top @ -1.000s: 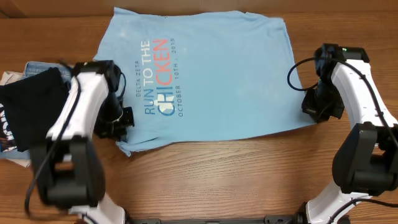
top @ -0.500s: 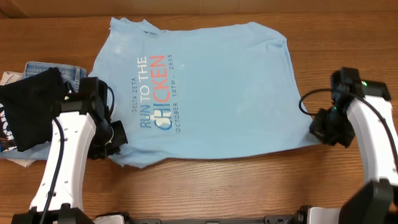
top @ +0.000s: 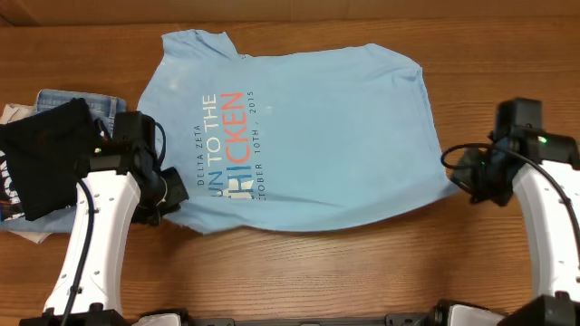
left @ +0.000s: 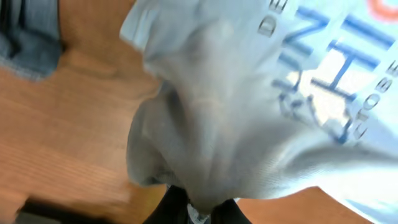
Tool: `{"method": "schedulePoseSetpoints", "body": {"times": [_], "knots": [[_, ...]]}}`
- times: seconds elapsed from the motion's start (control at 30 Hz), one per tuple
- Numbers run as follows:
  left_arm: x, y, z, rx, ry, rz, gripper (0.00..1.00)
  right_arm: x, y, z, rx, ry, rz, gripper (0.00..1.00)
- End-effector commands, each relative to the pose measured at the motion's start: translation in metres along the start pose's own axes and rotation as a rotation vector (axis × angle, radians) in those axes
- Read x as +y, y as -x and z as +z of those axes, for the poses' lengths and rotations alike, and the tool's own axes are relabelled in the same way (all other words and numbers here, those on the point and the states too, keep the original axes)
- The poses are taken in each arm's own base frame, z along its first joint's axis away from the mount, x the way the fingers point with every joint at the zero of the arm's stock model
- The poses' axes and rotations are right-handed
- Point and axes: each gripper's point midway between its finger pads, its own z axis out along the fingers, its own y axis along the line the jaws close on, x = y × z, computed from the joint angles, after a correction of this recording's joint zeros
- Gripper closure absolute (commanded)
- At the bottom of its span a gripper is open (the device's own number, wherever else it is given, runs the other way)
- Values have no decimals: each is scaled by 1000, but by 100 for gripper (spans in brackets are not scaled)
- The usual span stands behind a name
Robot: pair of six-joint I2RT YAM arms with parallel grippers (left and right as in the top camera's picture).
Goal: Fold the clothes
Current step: 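Pull both hem corners outward to smooth the shirt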
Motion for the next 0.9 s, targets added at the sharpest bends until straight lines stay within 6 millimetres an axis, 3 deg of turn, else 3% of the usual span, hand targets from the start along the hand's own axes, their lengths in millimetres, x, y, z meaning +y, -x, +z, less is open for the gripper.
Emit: {"method": "schedulePoseSetpoints", "body": {"times": [0.0, 0.47, 0.87], "knots": [[-2, 4, 12, 9, -8, -25, 88, 13, 6, 11, -1, 34, -39, 96], [-19, 48, 67, -18, -20, -25, 93, 32, 60, 38, -146, 68, -68, 96], [-30, 79, 71, -131, -58, -54, 89, 35, 67, 75, -102, 49, -68, 96]]}}
